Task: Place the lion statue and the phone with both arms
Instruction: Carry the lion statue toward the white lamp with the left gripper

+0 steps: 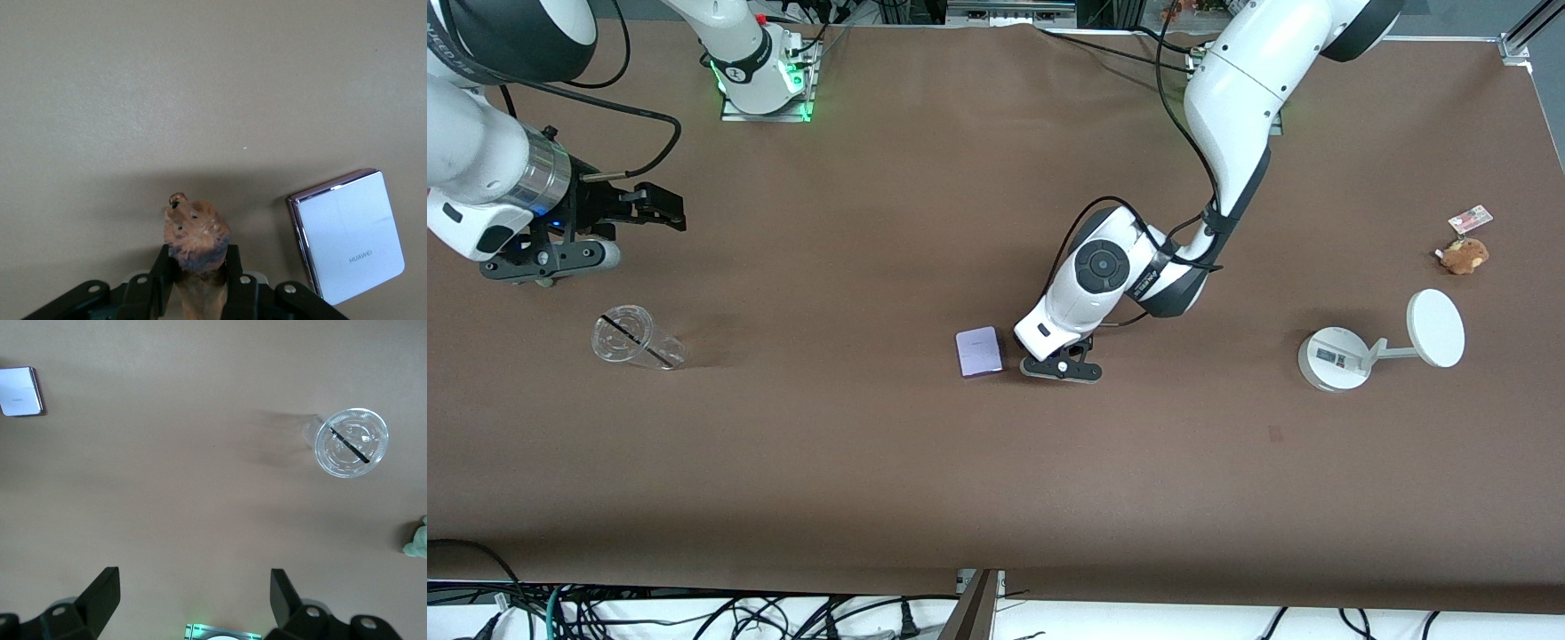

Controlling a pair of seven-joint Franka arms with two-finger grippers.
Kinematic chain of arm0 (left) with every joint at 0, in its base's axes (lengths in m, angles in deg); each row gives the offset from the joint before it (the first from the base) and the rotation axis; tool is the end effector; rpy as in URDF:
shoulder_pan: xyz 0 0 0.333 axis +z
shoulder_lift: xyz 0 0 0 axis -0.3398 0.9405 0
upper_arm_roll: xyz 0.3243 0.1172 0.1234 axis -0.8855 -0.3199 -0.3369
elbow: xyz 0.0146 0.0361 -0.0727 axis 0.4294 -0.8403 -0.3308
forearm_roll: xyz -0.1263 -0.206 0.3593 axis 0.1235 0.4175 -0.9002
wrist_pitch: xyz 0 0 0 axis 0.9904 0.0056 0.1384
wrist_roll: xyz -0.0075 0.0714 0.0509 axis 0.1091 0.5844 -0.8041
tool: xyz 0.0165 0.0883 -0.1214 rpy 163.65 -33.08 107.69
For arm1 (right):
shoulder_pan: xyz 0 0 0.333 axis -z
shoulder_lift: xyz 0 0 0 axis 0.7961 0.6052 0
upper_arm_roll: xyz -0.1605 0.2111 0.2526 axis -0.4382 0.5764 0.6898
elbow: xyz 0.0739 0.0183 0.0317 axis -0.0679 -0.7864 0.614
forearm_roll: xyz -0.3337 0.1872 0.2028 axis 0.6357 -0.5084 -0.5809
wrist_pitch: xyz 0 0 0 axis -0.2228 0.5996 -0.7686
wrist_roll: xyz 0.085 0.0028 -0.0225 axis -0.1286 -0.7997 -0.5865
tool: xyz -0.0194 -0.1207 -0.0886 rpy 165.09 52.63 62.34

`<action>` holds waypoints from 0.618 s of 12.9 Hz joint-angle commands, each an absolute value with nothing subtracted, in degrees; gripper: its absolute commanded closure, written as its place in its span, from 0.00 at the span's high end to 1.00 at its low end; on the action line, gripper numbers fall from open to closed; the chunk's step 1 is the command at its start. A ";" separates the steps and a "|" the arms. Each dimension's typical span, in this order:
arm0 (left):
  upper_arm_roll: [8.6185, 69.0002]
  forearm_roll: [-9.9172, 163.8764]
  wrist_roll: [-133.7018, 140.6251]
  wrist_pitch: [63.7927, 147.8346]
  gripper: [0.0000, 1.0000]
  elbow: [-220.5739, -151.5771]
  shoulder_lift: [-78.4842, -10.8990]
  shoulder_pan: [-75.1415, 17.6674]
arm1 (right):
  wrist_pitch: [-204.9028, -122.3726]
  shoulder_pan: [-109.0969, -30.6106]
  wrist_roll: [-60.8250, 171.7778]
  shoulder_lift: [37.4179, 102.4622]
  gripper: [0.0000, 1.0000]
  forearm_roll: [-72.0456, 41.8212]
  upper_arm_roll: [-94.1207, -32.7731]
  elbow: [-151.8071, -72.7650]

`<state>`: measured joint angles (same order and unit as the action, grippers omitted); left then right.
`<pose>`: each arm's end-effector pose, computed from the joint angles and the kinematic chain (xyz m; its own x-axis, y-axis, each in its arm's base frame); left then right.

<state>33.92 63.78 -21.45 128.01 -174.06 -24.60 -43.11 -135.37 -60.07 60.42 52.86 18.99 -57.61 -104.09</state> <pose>0.6528 -0.4480 0.1702 0.9970 -0.0618 0.0461 -0.0684 -0.9850 0.1586 0.6093 0.0899 0.5538 0.9756 0.1361 -0.1725 0.1293 -0.9903 -0.0500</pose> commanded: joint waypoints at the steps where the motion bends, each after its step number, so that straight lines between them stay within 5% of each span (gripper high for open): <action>1: 32.62 62.10 -21.12 120.44 0.12 -172.06 -27.67 -42.89 | -134.94 -60.05 60.42 53.33 1.00 19.97 -57.56 -102.74; 8: 32.61 62.10 -1.55 99.49 0.16 -172.85 -40.42 -28.07 | -134.94 -60.05 60.07 53.33 1.00 19.80 -57.56 -102.74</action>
